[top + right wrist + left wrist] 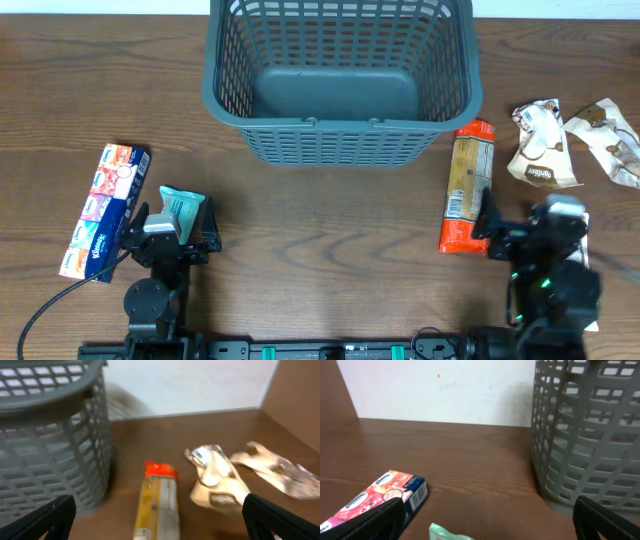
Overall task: Pack container
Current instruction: 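Move the right gripper over the orange-red pasta bag and grasp it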
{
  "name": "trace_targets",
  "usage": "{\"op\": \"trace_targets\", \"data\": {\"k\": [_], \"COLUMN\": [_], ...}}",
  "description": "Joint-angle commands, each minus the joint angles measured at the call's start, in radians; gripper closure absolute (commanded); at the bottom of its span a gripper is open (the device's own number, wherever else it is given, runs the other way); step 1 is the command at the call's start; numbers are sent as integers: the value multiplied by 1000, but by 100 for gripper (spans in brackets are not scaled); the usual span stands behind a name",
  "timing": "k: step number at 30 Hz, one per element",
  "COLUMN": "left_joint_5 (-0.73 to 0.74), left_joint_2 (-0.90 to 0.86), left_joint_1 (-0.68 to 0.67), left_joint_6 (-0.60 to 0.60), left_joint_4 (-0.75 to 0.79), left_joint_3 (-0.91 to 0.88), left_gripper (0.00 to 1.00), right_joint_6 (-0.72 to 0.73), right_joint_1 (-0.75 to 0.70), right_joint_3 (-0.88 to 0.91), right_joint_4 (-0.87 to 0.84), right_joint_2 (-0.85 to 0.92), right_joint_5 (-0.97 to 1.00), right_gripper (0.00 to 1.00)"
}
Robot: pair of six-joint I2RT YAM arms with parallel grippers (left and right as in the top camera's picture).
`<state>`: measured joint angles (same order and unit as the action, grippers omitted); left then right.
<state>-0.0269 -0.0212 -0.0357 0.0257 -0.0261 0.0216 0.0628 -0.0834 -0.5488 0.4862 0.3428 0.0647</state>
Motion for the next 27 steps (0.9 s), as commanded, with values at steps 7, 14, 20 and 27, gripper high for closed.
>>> {"op": "trace_targets", "data": {"k": [7, 14, 20, 27], "left_joint_5": [-46, -46, -46, -46], "left_joint_2": [-75, -83, -83, -83], "left_joint_1": [-4, -4, -4, -4], "left_joint_6": [-2, -2, -2, -2], "left_joint_4": [-40, -27, -14, -14], "left_joint_3": [-18, -18, -18, -18], "left_gripper": [1, 1, 1, 1], "right_joint_6": [11, 8, 77, 78], "right_joint_1": [-58, -57, -71, -145], "right_joint_3": [-486, -741, -764, -764], "right_joint_4": [386, 642, 686, 703], "right_joint_2": [423, 643, 700, 909], "right_joint_5": [-207, -411, -247, -243], "right_gripper": [1, 1, 1, 1]}}
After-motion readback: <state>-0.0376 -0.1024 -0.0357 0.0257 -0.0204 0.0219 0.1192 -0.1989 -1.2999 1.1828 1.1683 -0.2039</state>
